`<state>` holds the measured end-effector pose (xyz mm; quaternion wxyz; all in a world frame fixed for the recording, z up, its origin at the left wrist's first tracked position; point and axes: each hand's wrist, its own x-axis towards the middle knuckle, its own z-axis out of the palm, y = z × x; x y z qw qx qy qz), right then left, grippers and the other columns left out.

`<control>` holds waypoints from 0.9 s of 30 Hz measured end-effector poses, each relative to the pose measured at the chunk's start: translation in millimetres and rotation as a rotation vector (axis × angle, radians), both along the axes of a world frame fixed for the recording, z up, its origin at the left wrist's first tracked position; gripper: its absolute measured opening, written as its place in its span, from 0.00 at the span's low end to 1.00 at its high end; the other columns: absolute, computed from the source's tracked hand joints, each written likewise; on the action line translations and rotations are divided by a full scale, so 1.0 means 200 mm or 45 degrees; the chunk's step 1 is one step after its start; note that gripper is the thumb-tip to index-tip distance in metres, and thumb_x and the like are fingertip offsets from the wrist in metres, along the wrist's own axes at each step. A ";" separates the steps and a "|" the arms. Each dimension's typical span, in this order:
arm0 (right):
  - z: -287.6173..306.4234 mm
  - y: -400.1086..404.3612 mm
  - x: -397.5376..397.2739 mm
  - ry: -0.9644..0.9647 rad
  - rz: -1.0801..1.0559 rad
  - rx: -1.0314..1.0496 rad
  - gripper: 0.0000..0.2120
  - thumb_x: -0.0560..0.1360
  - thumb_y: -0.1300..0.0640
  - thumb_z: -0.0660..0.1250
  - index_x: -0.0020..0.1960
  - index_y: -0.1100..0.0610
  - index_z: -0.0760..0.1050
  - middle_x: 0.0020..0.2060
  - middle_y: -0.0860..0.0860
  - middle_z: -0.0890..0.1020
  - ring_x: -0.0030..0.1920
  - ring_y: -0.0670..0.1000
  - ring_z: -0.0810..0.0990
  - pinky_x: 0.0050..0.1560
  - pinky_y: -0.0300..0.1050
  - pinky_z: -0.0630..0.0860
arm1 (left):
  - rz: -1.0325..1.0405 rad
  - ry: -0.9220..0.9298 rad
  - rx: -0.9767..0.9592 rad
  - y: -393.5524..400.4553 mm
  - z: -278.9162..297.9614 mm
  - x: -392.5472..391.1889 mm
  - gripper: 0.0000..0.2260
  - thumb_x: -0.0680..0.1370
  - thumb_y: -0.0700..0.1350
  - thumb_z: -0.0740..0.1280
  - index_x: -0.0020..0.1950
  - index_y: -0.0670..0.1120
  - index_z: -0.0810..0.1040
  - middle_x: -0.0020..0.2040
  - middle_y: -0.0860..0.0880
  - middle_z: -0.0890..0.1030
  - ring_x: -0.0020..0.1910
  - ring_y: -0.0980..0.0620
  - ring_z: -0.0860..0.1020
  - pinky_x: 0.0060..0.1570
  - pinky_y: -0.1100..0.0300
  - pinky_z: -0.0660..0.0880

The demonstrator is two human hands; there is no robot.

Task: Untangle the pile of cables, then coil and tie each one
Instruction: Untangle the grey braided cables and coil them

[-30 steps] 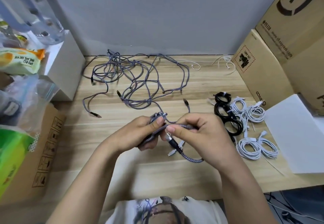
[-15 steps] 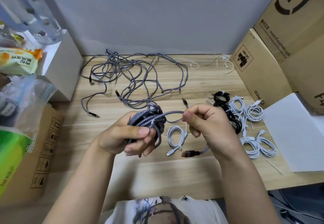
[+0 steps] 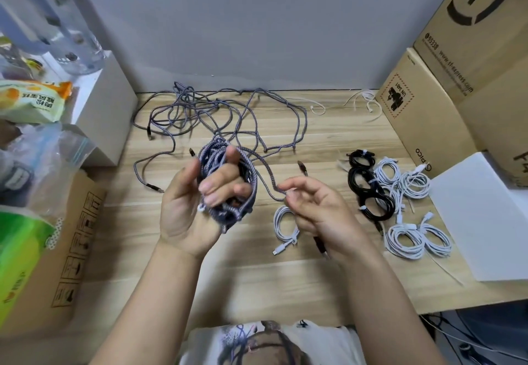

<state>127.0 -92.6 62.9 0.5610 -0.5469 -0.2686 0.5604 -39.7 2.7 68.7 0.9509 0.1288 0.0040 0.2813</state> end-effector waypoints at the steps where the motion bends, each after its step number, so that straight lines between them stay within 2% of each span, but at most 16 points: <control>1: -0.02 0.00 -0.02 -0.179 0.012 -0.019 0.08 0.76 0.68 0.62 0.47 0.57 0.76 0.27 0.43 0.71 0.21 0.41 0.57 0.20 0.31 0.54 | 0.065 0.056 -0.027 0.01 0.01 0.01 0.14 0.79 0.41 0.61 0.60 0.32 0.69 0.36 0.44 0.72 0.33 0.48 0.71 0.56 0.56 0.69; 3: -0.04 0.00 -0.08 -0.660 0.131 -0.082 0.09 0.77 0.65 0.63 0.49 0.54 0.79 0.30 0.41 0.74 0.23 0.40 0.64 0.24 0.34 0.65 | 0.220 0.088 -0.052 0.02 0.01 0.05 0.15 0.77 0.39 0.64 0.60 0.31 0.71 0.37 0.43 0.75 0.35 0.47 0.74 0.55 0.54 0.72; 5: -0.04 -0.03 -0.13 -1.176 0.366 -0.137 0.07 0.78 0.56 0.63 0.52 0.51 0.79 0.37 0.42 0.79 0.36 0.43 0.76 0.39 0.45 0.75 | 0.444 0.188 0.002 0.03 -0.02 0.08 0.19 0.70 0.39 0.73 0.57 0.33 0.75 0.35 0.47 0.75 0.32 0.52 0.75 0.49 0.57 0.76; 6: -0.01 -0.04 -0.15 -1.368 0.476 -0.173 0.08 0.79 0.51 0.60 0.53 0.50 0.77 0.42 0.46 0.81 0.43 0.50 0.79 0.44 0.48 0.75 | 0.524 0.286 0.065 0.05 -0.03 0.09 0.23 0.66 0.41 0.75 0.57 0.34 0.75 0.35 0.49 0.76 0.31 0.54 0.75 0.46 0.61 0.77; 8: 0.05 -0.06 -0.19 -1.645 0.528 -0.122 0.12 0.80 0.46 0.55 0.50 0.51 0.74 0.45 0.52 0.81 0.48 0.59 0.78 0.41 0.48 0.68 | 0.671 0.577 0.314 0.06 -0.04 0.10 0.25 0.65 0.39 0.74 0.59 0.38 0.72 0.34 0.51 0.78 0.30 0.57 0.74 0.39 0.65 0.75; 10: 0.12 -0.06 -0.21 -1.916 0.482 0.077 0.13 0.79 0.46 0.56 0.42 0.51 0.74 0.38 0.50 0.81 0.41 0.56 0.79 0.33 0.44 0.60 | 0.677 0.848 0.608 0.03 -0.06 0.10 0.18 0.71 0.39 0.65 0.60 0.42 0.70 0.32 0.51 0.79 0.29 0.57 0.73 0.33 0.67 0.72; 12: 0.15 -0.05 -0.19 -2.077 0.334 0.254 0.15 0.73 0.44 0.57 0.35 0.50 0.77 0.30 0.46 0.79 0.28 0.51 0.78 0.26 0.40 0.58 | 0.522 1.030 0.896 -0.01 -0.06 0.08 0.15 0.73 0.43 0.62 0.60 0.43 0.71 0.33 0.50 0.81 0.30 0.58 0.75 0.32 0.69 0.70; 13: 0.15 -0.04 -0.18 -2.084 0.273 0.339 0.16 0.71 0.44 0.56 0.35 0.49 0.78 0.29 0.45 0.79 0.26 0.50 0.77 0.24 0.38 0.60 | 0.441 1.082 1.019 -0.03 -0.07 0.07 0.14 0.74 0.47 0.63 0.58 0.43 0.73 0.34 0.51 0.82 0.31 0.59 0.76 0.33 0.71 0.69; 15: 0.15 -0.03 -0.15 -1.992 0.238 0.460 0.15 0.70 0.43 0.58 0.35 0.49 0.80 0.29 0.45 0.78 0.27 0.50 0.77 0.27 0.38 0.66 | 0.283 1.073 1.161 -0.06 -0.07 0.05 0.18 0.74 0.59 0.65 0.53 0.46 0.77 0.32 0.53 0.81 0.32 0.62 0.76 0.33 0.74 0.69; 17: 0.17 -0.01 -0.13 -1.669 0.179 0.535 0.11 0.69 0.46 0.65 0.34 0.51 0.80 0.29 0.45 0.78 0.29 0.48 0.77 0.32 0.41 0.72 | 0.099 0.947 1.254 -0.09 -0.08 0.04 0.24 0.70 0.70 0.61 0.42 0.50 0.79 0.30 0.51 0.79 0.31 0.57 0.75 0.32 0.69 0.69; 18: 0.17 0.00 -0.12 -1.459 0.147 0.540 0.07 0.67 0.50 0.69 0.34 0.52 0.79 0.29 0.45 0.78 0.29 0.46 0.77 0.33 0.42 0.74 | 0.012 0.865 1.259 -0.11 -0.08 0.04 0.26 0.69 0.72 0.60 0.38 0.49 0.78 0.30 0.51 0.78 0.31 0.53 0.75 0.32 0.65 0.69; 20: 0.15 0.03 -0.11 -1.044 0.027 0.501 0.07 0.64 0.57 0.75 0.34 0.52 0.77 0.27 0.48 0.78 0.28 0.42 0.75 0.33 0.39 0.73 | -0.073 0.743 1.160 -0.12 -0.10 0.02 0.26 0.70 0.68 0.64 0.37 0.44 0.75 0.30 0.51 0.76 0.32 0.49 0.72 0.34 0.59 0.68; 22: 0.11 0.06 -0.13 -0.721 -0.069 0.433 0.12 0.63 0.59 0.76 0.36 0.48 0.74 0.28 0.52 0.76 0.29 0.44 0.72 0.32 0.38 0.70 | -0.015 0.733 1.048 -0.13 -0.11 0.01 0.19 0.70 0.60 0.71 0.38 0.45 0.73 0.29 0.52 0.74 0.31 0.50 0.70 0.35 0.58 0.69; 24: 0.03 0.09 -0.16 -0.687 -0.179 0.435 0.09 0.68 0.55 0.71 0.42 0.47 0.71 0.32 0.47 0.76 0.33 0.46 0.73 0.37 0.39 0.70 | 0.120 0.814 0.905 -0.15 -0.11 0.00 0.17 0.68 0.53 0.74 0.42 0.42 0.71 0.28 0.52 0.71 0.29 0.53 0.68 0.36 0.59 0.70; 26: -0.10 0.12 -0.17 -0.776 -0.310 0.394 0.04 0.74 0.49 0.63 0.48 0.47 0.70 0.39 0.41 0.76 0.40 0.41 0.75 0.43 0.37 0.71 | 0.279 0.896 0.668 -0.14 -0.12 0.00 0.15 0.68 0.45 0.73 0.49 0.39 0.74 0.26 0.53 0.68 0.26 0.55 0.66 0.36 0.60 0.69; 27: -0.17 0.12 -0.17 -0.894 -0.309 0.318 0.09 0.75 0.45 0.58 0.51 0.48 0.72 0.43 0.41 0.76 0.44 0.41 0.75 0.47 0.38 0.70 | 0.348 0.940 0.565 -0.14 -0.13 0.00 0.13 0.69 0.42 0.69 0.52 0.39 0.75 0.26 0.53 0.67 0.25 0.56 0.66 0.35 0.62 0.69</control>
